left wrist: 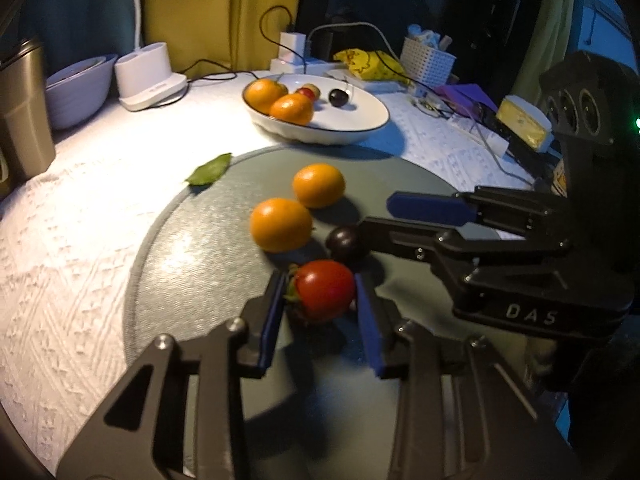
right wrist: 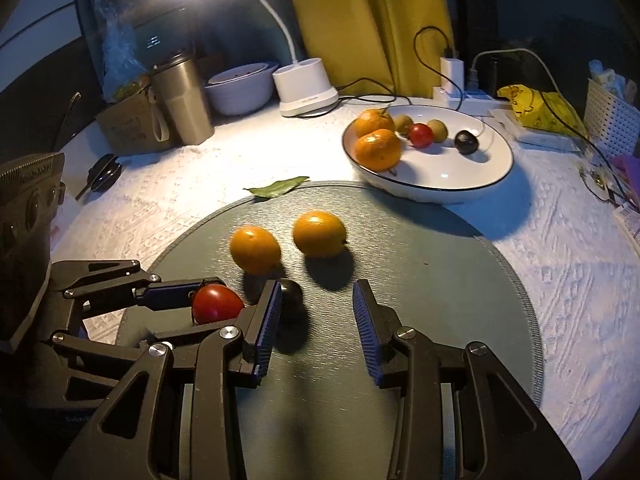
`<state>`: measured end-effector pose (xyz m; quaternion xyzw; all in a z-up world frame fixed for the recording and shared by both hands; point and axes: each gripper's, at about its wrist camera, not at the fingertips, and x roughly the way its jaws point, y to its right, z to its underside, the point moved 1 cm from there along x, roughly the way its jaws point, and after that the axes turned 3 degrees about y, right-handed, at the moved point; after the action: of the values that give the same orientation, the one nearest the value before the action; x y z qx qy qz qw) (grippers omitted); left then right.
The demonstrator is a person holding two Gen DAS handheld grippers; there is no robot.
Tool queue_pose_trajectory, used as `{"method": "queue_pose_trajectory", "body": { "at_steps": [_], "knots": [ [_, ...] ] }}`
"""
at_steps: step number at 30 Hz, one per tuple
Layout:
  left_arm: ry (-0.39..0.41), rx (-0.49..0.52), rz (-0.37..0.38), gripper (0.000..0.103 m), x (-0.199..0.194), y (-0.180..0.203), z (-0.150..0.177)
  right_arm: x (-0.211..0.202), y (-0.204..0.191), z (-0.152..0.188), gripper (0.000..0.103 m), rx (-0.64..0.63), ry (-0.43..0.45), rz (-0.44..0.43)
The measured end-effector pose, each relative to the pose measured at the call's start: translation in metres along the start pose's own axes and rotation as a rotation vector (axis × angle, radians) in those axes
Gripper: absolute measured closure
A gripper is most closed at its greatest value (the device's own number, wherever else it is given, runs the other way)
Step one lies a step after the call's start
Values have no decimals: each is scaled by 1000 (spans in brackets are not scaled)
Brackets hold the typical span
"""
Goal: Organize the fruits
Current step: 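Grasp a red tomato with the left tool while the right tool grasps a dark plum, then carry the tomato and plum onto the white plate and open both tools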
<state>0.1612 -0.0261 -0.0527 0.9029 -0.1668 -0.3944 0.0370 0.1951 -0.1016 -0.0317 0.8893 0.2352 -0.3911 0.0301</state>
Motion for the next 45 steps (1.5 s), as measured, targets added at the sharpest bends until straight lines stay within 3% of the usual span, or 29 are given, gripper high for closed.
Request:
{"method": "queue_pose_trajectory", "body": {
  "at_steps": [12, 13, 14, 18, 45],
  "knots": [
    [42, -38, -35, 67, -19, -23, 2, 23, -18, 4, 64, -31, -79, -14],
    [45, -38, -36, 67, -20, -23, 1, 24, -18, 5, 65, -33, -80, -16],
    [47, -37, -37, 67, -20, -23, 1, 24, -19, 5, 73, -34, -81, -18],
    [53, -27, -37, 67, -22, -21, -5, 24, -19, 5, 74, -46, -84, -16],
    [61, 38, -55, 67, 8, 6, -74, 0, 51, -44, 74, 8, 32, 27]
  ]
}}
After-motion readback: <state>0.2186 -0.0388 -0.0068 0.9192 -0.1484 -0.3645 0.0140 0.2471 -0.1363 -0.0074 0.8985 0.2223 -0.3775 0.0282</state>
